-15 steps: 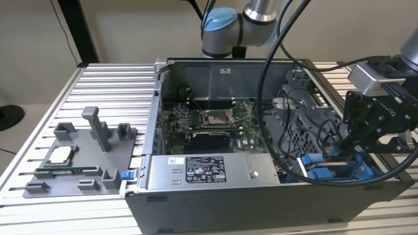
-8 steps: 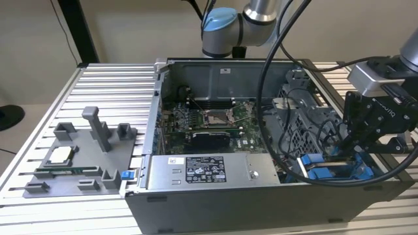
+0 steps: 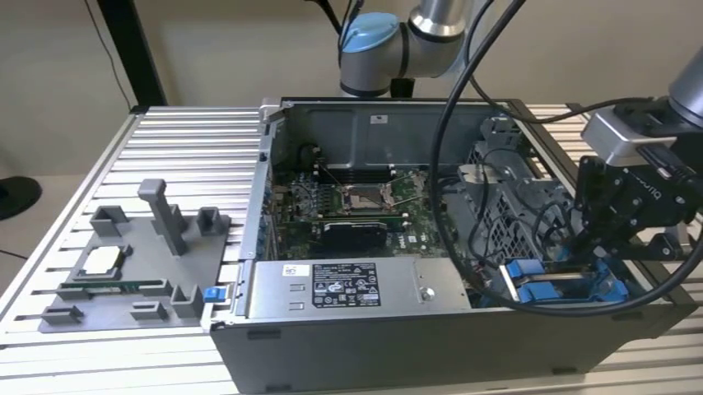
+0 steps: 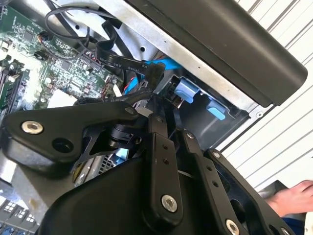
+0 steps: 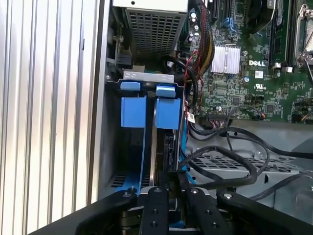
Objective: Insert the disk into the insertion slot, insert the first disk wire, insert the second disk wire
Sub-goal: 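Insert the first disk wire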
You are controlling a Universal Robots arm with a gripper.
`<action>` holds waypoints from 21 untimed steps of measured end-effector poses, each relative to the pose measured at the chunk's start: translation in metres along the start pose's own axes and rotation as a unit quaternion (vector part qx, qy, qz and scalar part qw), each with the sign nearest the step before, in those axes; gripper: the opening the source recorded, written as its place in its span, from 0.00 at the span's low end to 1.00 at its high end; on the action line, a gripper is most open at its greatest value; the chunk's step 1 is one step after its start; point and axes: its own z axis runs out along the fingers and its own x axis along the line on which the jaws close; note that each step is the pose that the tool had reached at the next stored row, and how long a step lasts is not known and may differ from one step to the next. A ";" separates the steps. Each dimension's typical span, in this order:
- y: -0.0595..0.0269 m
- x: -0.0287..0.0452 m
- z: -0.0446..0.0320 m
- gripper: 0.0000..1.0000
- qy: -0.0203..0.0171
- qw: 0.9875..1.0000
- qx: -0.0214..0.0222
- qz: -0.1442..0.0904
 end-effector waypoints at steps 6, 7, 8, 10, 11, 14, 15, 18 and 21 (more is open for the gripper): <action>-0.0001 0.0002 0.0049 0.00 0.000 1.000 0.000 0.000; -0.0001 0.0003 0.0060 0.00 0.001 1.000 0.000 0.000; -0.0002 0.0003 0.0073 0.00 0.001 1.000 0.000 0.001; -0.0003 0.0004 0.0094 0.00 0.000 1.000 0.000 0.001; -0.0002 0.0004 0.0094 0.00 0.000 1.000 0.000 0.001; 0.0004 0.0004 0.0088 1.00 -0.002 1.000 0.000 0.001; 0.0008 0.0003 0.0066 1.00 -0.003 1.000 0.000 0.001; 0.0021 -0.0002 -0.0034 1.00 -0.004 1.000 0.000 0.002; 0.0033 -0.0006 -0.0116 1.00 -0.005 1.000 0.000 0.003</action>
